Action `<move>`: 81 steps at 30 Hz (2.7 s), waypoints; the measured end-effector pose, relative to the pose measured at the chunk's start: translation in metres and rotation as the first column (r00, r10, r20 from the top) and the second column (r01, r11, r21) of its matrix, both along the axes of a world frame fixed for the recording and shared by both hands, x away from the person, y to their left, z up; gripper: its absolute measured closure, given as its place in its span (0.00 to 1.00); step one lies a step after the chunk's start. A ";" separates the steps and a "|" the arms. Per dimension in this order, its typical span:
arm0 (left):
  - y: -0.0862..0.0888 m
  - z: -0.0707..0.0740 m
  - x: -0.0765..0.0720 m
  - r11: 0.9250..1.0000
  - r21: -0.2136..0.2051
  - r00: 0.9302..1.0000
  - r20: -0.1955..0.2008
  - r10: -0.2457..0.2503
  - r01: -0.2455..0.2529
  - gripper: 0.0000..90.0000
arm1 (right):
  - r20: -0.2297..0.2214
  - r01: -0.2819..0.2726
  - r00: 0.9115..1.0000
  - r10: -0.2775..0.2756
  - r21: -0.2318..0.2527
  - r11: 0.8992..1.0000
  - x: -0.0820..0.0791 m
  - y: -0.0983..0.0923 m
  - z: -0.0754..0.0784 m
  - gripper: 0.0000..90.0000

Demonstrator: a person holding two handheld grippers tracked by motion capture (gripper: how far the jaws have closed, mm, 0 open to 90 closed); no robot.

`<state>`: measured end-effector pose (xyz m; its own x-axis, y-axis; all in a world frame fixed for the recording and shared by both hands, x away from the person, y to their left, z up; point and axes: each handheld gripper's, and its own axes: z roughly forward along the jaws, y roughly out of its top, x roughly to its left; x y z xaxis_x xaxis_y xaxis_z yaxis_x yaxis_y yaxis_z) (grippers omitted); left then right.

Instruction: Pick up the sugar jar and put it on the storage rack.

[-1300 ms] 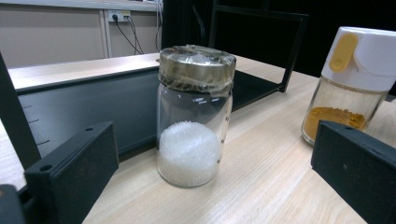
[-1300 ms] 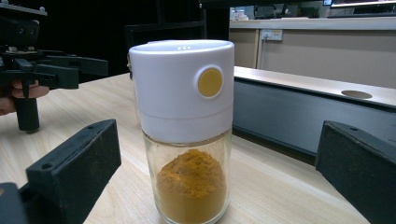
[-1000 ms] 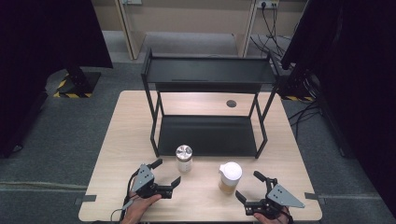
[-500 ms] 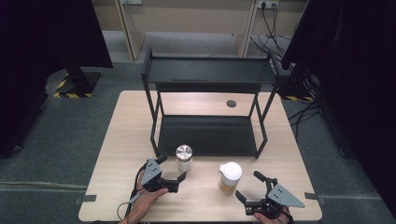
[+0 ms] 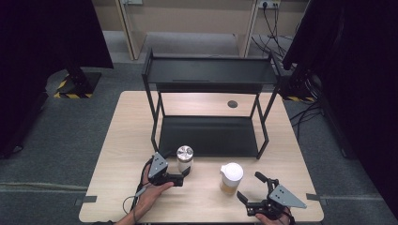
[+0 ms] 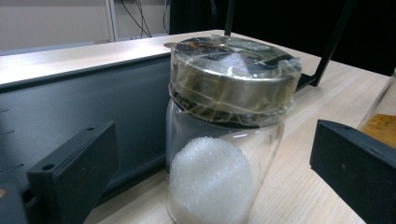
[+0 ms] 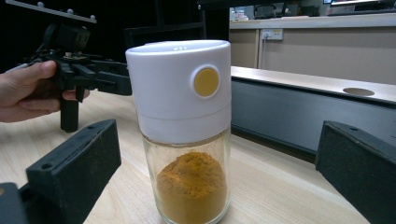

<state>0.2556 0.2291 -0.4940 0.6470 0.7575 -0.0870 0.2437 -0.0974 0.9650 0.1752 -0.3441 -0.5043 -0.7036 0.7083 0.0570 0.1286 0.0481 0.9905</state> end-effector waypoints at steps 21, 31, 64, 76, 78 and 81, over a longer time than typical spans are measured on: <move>-0.014 0.004 0.017 0.999 0.034 1.000 -0.025 -0.013 0.014 0.25 | -0.002 -0.004 1.000 0.004 0.001 1.000 0.000 0.000 0.000 0.00; -0.015 0.007 0.019 0.999 0.045 0.999 -0.026 -0.028 0.029 0.33 | -0.001 -0.006 1.000 0.006 0.001 1.000 0.000 0.000 0.000 0.00; 0.003 0.061 0.010 0.992 0.005 0.992 -0.013 -0.123 0.123 0.34 | 0.002 -0.008 1.000 0.008 0.007 1.000 0.000 0.000 -0.001 0.00; 0.009 0.082 0.011 0.991 0.023 0.991 -0.014 -0.135 0.135 0.34 | 0.004 -0.008 1.000 0.008 0.010 1.000 0.000 -0.001 -0.001 0.00; 0.011 0.089 0.011 0.991 0.027 0.991 -0.011 -0.132 0.132 0.34 | 0.004 -0.007 1.000 0.007 0.010 1.000 0.000 -0.001 -0.001 0.00; 0.014 0.098 0.012 0.990 0.034 0.991 -0.006 -0.135 0.135 0.34 | 0.004 -0.007 1.000 0.007 0.010 1.000 0.000 0.000 -0.001 0.01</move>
